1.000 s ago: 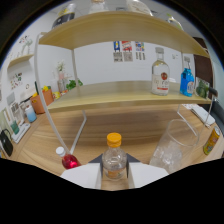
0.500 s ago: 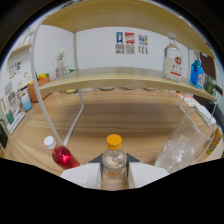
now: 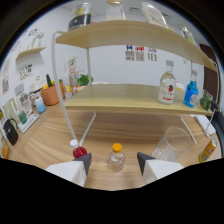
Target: Make me a cup of Vodka Sunrise.
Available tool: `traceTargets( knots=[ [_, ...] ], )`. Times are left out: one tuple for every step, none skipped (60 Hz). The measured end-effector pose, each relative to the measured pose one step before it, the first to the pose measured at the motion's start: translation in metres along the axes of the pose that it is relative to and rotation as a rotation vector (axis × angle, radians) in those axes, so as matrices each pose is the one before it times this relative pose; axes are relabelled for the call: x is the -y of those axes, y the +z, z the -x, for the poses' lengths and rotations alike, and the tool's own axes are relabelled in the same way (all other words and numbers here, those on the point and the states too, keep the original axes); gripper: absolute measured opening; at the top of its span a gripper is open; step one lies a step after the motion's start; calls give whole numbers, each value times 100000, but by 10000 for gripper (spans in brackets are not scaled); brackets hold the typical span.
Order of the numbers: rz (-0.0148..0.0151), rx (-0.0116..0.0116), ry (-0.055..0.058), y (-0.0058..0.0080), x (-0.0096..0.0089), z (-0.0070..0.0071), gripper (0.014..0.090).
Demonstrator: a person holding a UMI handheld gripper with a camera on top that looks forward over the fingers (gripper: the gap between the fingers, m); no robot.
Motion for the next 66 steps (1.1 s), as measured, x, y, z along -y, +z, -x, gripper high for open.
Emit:
traceTargets(
  knots=[
    [-979,-53,-113,-592,360,-24,848],
    [-571,-135,50,-663,378,-4,848],
    [-723,134,107,-631,304,-5,847],
    [-726,234,163,-621,293,7,846],
    [-764,291,158,-630,310,-11,847],
    [-788,123,82,-635,296,-66,849],
    [-689,-123,115,-635,244,-125,852],
    [-519,-299,158,-629,202,-169,852],
    [-715,-176,75,-634,141,-213,854],
    [-542,-195,90,-654,145,-135,854],
    [-533,-269,104,-558,144,-173,857],
    [-465,-345,60,-563,115,-210,856],
    [-370,-377,90,-563,66,-223,857],
    [-288,-317,92,-547,24,-224,857],
    [-263,-261,96,-507,-14,-256,859],
    [-129,-322,107,-510,-58,-274,856],
    [60,-394,128,-472,-97,-301,857],
    [305,-532,212,-434,-165,-322,853],
    [414,-512,267,-415,-188,-333,854],
    [398,-493,309,-410,-182,-346,853],
    [292,-496,216,-378,-142,-368,853],
    [233,-680,167,-373,-96,-353,853],
    [326,-672,221,-333,-117,-399,854],
    [350,-688,257,-357,-104,-403,853],
    [280,-688,285,-302,-44,-408,855],
    [119,-687,378,-300,17,-417,855],
    [-40,-692,511,-307,95,-421,853],
    [-170,-706,611,-263,182,-432,856],
    [-223,-532,714,-243,239,-387,856],
    [-279,-283,806,-184,296,-346,858],
    [-332,-153,758,-112,324,-433,858],
    [-491,-332,822,-133,453,-360,859],
    [-670,-321,706,-80,525,-380,860],
    [-746,-266,632,-54,589,-370,859],
    [-571,-191,464,-39,660,-438,861],
    [-814,-386,428,10,684,-393,860],
    [-941,-448,342,48,774,-404,860],
    [-1108,-418,227,43,870,-415,860],
    [-1358,-429,166,90,931,-393,859],
    [-1348,-420,120,95,959,-371,856],
    [-1270,-342,26,131,955,-345,853],
    [-1213,-292,8,160,1001,-320,852],
    [-1308,-246,43,190,1033,-289,852],
    [-1470,-198,41,127,1112,-255,852],
    [-1175,-89,-84,235,1102,-275,852],
    [-1313,-154,-216,282,936,-241,853],
    [-1188,-157,-317,277,1028,-242,854],
    [-1349,-135,-352,297,1066,-251,854],
    [-1499,-83,-399,314,1083,-235,853],
    [-1470,11,-450,365,1035,-208,854],
    [-1315,40,-508,366,1014,-221,852],
    [-1288,12,-513,406,962,-191,853],
    [-1279,2,-434,391,933,-180,853],
    [-1568,45,-354,414,1002,-211,854],
    [-1185,87,-457,368,840,-201,854],
    [-1131,134,-388,381,691,-96,853],
    [-1075,116,-541,495,739,-152,853],
    [-955,68,-486,503,627,-160,851],
    [-918,44,-503,472,587,-168,852],
    [-912,-13,-460,526,559,-181,853],
    [-838,42,-395,505,520,-141,854],
    [-653,69,-363,536,440,-133,851],
    [-504,90,-344,524,386,-129,852],
    [-467,77,-250,539,305,-116,852],
    [-537,-24,-165,519,202,-48,851],
    [-89,175,-325,508,350,-263,852]
  ],
)
